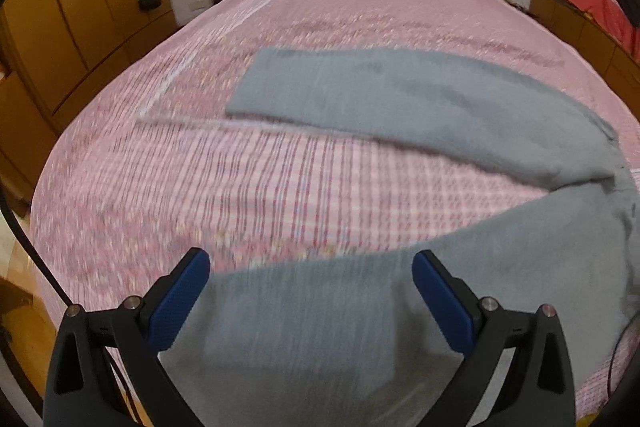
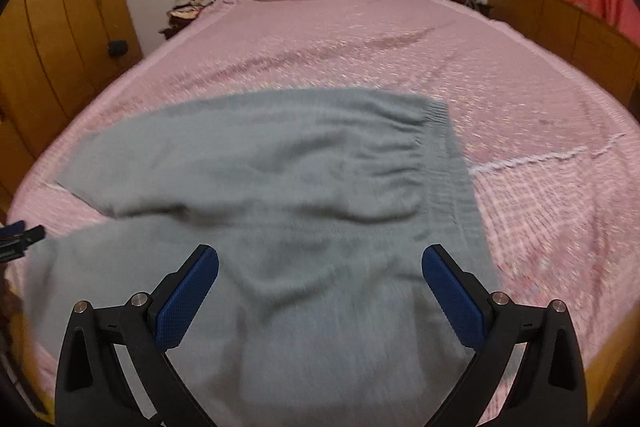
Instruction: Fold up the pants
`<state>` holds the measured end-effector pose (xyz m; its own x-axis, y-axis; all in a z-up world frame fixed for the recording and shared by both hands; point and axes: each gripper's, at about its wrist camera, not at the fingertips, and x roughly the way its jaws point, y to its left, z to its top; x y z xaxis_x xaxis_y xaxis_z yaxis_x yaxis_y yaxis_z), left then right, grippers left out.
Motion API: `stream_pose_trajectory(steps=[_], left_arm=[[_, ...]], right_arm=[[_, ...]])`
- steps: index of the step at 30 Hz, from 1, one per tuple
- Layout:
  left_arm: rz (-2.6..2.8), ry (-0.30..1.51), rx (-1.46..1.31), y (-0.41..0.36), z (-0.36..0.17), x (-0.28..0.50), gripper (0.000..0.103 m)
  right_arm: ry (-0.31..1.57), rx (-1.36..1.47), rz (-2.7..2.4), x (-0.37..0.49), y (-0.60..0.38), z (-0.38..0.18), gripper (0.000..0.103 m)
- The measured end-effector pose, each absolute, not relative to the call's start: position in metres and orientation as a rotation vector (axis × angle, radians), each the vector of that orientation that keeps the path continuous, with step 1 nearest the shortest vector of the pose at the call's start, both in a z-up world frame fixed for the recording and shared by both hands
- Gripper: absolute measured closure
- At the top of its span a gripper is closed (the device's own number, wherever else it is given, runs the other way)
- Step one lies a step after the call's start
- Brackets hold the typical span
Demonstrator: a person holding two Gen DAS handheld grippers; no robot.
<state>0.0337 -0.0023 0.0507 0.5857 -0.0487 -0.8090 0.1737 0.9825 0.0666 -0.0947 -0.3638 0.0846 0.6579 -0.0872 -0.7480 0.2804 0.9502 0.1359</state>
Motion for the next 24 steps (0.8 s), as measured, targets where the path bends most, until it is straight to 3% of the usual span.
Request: stream_pose_trajectory(steps=[9, 24], left_arm=[[-0.201, 0.921, 0.127, -0.002, 0.086, 0.102, 0.000], [-0.199, 0.994, 0.162, -0.002, 0.070, 0.218, 0.000]], right_arm=[[0.837, 0.226, -0.192, -0.048, -0.394, 0.103, 0.000], [0.901, 0.197, -0.214, 0.026, -0.430, 0.097, 0.000]])
